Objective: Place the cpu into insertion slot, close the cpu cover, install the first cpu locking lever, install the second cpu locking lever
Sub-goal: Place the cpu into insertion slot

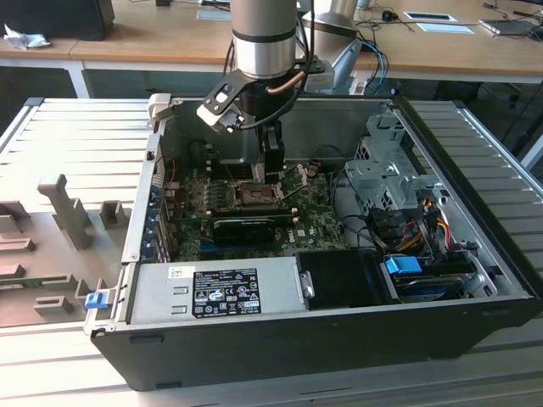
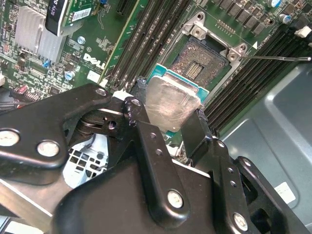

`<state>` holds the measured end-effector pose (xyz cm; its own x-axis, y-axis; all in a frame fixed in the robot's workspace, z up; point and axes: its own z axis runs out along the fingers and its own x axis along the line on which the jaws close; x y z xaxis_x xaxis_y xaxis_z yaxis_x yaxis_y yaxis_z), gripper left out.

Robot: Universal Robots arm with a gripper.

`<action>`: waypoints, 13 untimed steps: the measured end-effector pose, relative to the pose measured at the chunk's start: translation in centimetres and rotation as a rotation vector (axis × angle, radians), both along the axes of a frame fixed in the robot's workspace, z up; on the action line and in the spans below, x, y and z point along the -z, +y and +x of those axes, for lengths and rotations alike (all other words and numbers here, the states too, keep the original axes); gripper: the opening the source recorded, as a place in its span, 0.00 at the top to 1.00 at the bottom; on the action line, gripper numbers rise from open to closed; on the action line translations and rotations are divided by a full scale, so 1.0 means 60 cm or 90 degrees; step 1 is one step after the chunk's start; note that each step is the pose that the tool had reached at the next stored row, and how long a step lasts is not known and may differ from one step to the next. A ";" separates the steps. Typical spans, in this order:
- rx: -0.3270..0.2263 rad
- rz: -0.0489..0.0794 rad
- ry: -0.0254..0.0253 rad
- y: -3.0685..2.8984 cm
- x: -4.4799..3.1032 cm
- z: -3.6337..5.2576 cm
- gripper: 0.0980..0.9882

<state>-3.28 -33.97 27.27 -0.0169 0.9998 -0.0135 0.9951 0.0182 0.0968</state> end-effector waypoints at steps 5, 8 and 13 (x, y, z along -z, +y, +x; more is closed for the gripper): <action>0.000 0.000 0.0000 0.0000 0.003 0.000 0.52; 0.000 0.000 0.0000 0.0000 0.005 0.000 0.52; 0.000 0.000 0.0000 0.0004 0.008 0.000 0.52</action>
